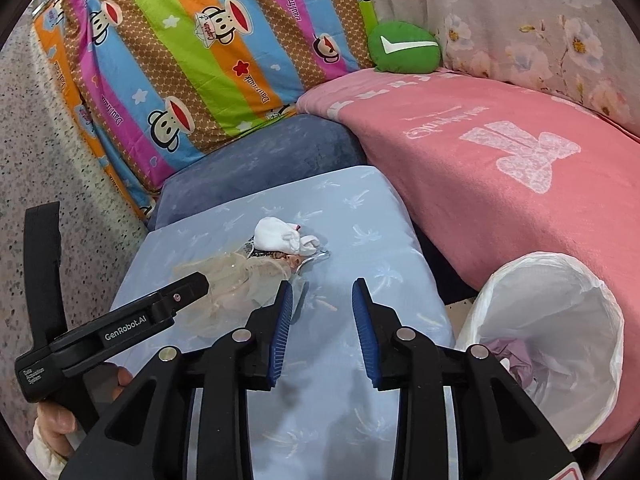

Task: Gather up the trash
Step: 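Move both tools back over the beige tulle and white sock, then close the left tool on the beige tulle while the right tool grasps the white sock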

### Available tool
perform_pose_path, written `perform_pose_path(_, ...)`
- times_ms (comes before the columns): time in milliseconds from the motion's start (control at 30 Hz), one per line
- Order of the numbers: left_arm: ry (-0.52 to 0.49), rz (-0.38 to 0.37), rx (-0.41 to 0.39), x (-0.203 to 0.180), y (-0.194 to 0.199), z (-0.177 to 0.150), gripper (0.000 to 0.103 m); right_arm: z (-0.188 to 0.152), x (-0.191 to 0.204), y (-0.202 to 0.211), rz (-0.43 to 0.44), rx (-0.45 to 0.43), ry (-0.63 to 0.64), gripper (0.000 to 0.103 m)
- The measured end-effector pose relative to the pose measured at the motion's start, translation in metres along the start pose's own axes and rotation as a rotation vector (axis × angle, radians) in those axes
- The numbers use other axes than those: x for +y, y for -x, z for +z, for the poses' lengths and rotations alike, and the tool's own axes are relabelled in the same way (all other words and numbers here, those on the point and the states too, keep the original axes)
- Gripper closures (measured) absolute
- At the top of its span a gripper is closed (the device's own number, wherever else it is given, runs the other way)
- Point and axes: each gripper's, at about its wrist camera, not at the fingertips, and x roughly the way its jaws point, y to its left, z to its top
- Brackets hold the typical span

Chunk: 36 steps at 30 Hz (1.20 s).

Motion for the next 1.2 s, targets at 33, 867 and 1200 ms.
perform_pose_path(33,0.014,0.012,0.003,0.009,-0.001,0.000,0.018,-0.001,0.003,-0.004,0.002,0.006,0.002,0.071)
perform_pose_path(867,0.180,0.104,0.113,0.111,-0.075,0.019,0.011,0.023,0.058,-0.145,0.014,0.132,0.051,0.061)
perform_pose_path(1200,0.145,0.042,0.115,0.109,-0.090,0.029,0.021,0.049,0.050,-0.204,-0.024,0.152,0.022,0.059)
